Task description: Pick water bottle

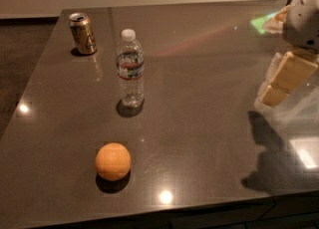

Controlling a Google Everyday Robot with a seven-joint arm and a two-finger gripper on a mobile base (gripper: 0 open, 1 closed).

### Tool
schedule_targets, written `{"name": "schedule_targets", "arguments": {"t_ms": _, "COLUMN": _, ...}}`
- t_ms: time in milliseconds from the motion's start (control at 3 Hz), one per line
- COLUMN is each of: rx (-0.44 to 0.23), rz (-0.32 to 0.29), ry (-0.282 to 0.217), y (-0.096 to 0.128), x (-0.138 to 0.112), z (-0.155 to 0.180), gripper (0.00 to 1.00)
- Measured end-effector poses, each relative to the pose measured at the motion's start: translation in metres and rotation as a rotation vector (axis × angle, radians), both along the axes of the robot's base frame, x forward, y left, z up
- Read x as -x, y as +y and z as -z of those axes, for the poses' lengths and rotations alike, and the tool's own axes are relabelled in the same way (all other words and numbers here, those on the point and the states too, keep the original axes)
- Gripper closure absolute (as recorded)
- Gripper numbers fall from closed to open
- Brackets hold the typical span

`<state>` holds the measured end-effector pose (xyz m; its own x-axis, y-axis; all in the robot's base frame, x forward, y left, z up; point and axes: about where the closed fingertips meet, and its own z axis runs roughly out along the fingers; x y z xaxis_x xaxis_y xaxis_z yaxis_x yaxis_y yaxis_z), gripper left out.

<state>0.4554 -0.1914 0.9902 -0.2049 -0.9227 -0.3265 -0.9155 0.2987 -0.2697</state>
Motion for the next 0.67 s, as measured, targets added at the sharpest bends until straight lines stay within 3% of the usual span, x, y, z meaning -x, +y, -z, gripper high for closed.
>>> {"name": "schedule_targets", "arguments": {"t_ms": 667, "rx": -0.203, "rz": 0.011, "ry": -0.061, "y": 0.065, "x": -0.052, "z": -0.003, "gripper": 0.00}}
